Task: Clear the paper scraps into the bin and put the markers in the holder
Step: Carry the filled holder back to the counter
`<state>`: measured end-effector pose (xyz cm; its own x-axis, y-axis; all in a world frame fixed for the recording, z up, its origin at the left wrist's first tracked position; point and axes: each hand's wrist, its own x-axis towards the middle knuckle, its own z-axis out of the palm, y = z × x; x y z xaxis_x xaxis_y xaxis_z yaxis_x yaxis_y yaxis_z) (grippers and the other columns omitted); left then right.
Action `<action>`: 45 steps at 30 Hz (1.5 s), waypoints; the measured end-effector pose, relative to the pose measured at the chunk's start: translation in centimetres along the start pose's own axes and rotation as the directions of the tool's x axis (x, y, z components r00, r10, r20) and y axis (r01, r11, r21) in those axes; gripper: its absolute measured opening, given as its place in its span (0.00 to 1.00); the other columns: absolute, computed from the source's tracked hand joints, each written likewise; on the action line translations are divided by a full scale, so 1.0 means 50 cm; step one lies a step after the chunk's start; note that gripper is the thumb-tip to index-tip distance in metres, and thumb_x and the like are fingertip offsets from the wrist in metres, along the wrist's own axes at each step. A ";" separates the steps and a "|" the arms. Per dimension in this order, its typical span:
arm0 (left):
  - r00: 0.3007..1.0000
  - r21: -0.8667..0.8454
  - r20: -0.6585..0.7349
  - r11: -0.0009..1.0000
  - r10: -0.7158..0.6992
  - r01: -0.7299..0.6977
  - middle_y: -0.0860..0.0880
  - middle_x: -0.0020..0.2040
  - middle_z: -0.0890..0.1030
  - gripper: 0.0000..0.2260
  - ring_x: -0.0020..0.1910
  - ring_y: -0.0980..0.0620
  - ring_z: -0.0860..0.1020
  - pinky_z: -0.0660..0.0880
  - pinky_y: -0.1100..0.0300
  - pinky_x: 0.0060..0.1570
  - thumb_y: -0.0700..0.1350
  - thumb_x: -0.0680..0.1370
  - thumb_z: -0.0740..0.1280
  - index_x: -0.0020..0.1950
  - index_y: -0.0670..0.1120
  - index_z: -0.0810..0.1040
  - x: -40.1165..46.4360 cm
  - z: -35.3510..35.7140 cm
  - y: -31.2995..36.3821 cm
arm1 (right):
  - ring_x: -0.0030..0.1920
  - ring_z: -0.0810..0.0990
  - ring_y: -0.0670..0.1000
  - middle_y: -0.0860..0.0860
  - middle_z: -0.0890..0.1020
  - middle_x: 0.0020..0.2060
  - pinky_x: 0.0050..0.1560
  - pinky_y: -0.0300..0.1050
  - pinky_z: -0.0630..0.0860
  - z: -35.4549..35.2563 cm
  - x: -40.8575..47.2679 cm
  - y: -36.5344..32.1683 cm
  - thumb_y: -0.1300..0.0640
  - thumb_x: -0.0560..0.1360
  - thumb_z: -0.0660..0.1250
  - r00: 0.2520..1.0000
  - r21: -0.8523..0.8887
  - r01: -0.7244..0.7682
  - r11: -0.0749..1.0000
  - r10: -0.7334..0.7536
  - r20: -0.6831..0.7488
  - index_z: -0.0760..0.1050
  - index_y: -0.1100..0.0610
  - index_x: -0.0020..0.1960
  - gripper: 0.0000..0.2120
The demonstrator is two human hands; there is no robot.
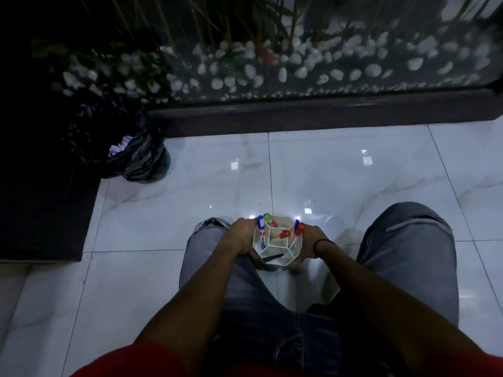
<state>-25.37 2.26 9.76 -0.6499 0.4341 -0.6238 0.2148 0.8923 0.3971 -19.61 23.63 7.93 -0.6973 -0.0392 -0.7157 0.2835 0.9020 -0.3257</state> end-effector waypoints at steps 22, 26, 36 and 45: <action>0.806 -0.735 -0.588 0.466 -0.075 -0.493 0.53 0.70 0.77 0.33 0.63 0.52 0.79 0.77 0.51 0.51 0.37 0.75 0.74 0.75 0.57 0.68 -0.416 -0.411 0.009 | 0.66 0.77 0.54 0.50 0.79 0.66 0.60 0.55 0.79 -0.467 -0.245 -0.365 0.69 0.66 0.77 0.696 0.642 0.653 0.402 -0.652 -0.300 0.69 0.50 0.72 0.39; 0.737 -0.681 -0.672 0.456 -0.077 -0.573 0.51 0.73 0.75 0.36 0.70 0.48 0.75 0.74 0.50 0.65 0.32 0.75 0.73 0.79 0.52 0.63 -0.573 -0.575 0.026 | 0.67 0.77 0.53 0.52 0.78 0.66 0.63 0.51 0.77 -0.604 -0.374 -0.529 0.74 0.67 0.74 0.644 0.621 0.688 0.376 -0.711 -0.283 0.66 0.54 0.74 0.40; 0.666 -0.712 -0.699 0.342 -0.260 -0.613 0.55 0.70 0.76 0.38 0.68 0.52 0.76 0.77 0.54 0.62 0.33 0.77 0.70 0.80 0.59 0.59 -0.972 -0.916 0.072 | 0.68 0.74 0.42 0.45 0.73 0.70 0.60 0.39 0.76 -0.883 -0.707 -0.924 0.71 0.69 0.73 0.560 0.579 0.731 0.362 -0.802 -0.207 0.61 0.51 0.77 0.42; 0.483 -0.730 -0.681 0.456 -0.551 -0.509 0.55 0.74 0.73 0.51 0.72 0.53 0.72 0.70 0.46 0.72 0.42 0.64 0.84 0.81 0.54 0.59 -1.386 -1.121 0.129 | 0.66 0.76 0.44 0.44 0.76 0.67 0.62 0.42 0.77 -1.010 -0.996 -1.255 0.71 0.68 0.74 0.493 0.601 0.674 0.429 -0.868 0.066 0.63 0.49 0.74 0.40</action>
<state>-19.83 -29.02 93.28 -0.9286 -0.3660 -0.0621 -0.1037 0.0952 0.9900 -35.91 -9.30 95.18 -0.5459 -0.8305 -0.1107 0.0471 0.1016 -0.9937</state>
